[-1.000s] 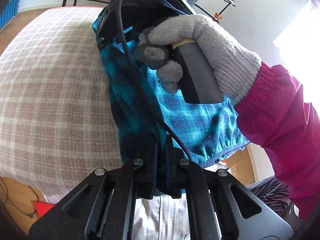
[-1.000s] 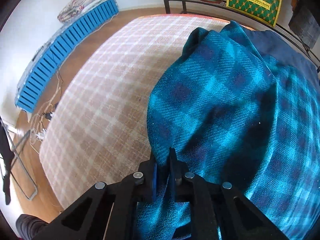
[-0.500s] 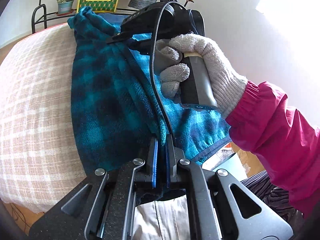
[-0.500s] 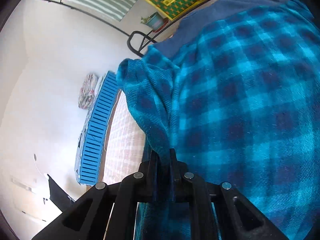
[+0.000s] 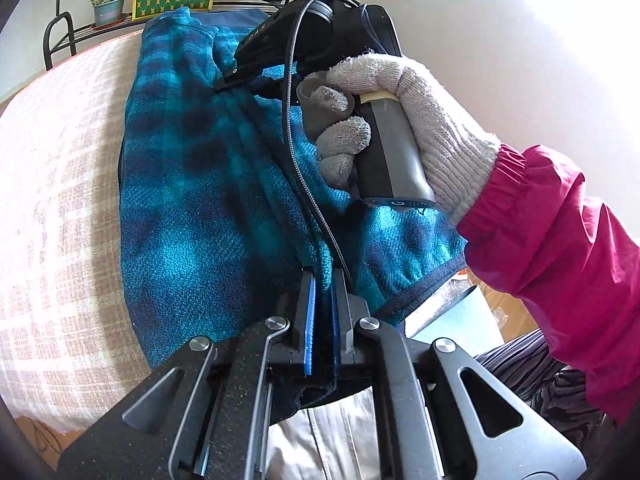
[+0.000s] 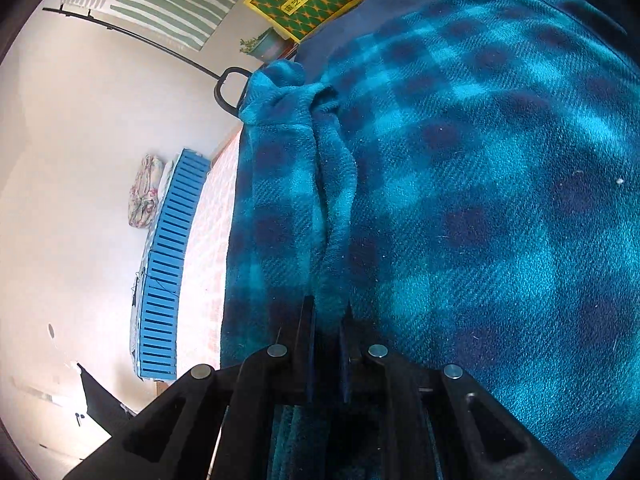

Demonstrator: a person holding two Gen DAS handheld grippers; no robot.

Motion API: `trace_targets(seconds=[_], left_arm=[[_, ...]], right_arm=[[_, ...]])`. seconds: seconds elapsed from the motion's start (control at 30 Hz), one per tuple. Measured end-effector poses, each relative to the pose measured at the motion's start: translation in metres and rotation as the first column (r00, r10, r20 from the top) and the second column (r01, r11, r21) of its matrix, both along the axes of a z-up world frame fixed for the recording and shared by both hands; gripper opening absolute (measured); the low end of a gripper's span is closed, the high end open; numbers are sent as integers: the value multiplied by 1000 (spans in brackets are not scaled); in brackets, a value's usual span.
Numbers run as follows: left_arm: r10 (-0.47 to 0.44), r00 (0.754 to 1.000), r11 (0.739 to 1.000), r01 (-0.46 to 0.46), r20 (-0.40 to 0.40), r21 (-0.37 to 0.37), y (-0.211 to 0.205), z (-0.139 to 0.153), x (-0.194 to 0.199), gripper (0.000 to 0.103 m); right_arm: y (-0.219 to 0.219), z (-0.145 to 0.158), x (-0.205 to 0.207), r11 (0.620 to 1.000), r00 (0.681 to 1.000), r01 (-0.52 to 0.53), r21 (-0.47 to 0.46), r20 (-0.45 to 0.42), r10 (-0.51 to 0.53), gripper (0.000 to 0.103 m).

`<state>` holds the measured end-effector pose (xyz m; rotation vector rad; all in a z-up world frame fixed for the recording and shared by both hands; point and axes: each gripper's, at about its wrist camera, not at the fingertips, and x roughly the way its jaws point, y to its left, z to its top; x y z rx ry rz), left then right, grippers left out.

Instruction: Fold large clothes

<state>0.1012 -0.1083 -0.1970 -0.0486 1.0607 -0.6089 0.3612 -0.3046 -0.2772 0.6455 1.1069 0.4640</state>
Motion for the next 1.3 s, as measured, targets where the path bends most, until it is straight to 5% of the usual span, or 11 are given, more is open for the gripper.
trace_targets(seconds=[0.13,0.2,0.27,0.43,0.53,0.7,0.93,1.03,1.1,1.3], left_arm=[[-23,1000,997,23,-3,-68,6,5,-7,4],[-43,999,995,43,2,-95,14,11,-12,20],[-45,999,989,46,10,-143,28,19,-18,34],[-23,999,968,30,32,-251,71,45,-28,34],[47,997,973,-34,55,-228,101,54,-24,34],[148,989,968,-141,17,-209,133,48,1,34],[136,989,976,-145,-65,-161,124,13,19,34],[103,992,985,-111,-69,-134,114,7,16,34],[94,992,988,-103,-79,-118,110,1,16,34],[74,995,990,-80,-61,-113,105,3,8,34]], right_arm=[[-7,14,-5,1000,1000,-3,-13,21,3,22],[-15,28,-13,1000,999,5,-7,46,-4,34],[-24,48,-26,1000,997,-9,-6,79,9,36],[-39,95,-75,992,988,-61,-107,138,76,39],[-39,106,-115,983,982,-119,-137,130,137,40],[-22,82,-171,965,975,-210,-159,38,219,47],[12,41,-196,919,954,-299,-257,-51,296,47],[21,33,-199,896,943,-331,-295,-64,328,45],[28,32,-201,869,932,-357,-343,-66,357,8],[0,60,-214,890,950,-290,-352,3,311,4]])
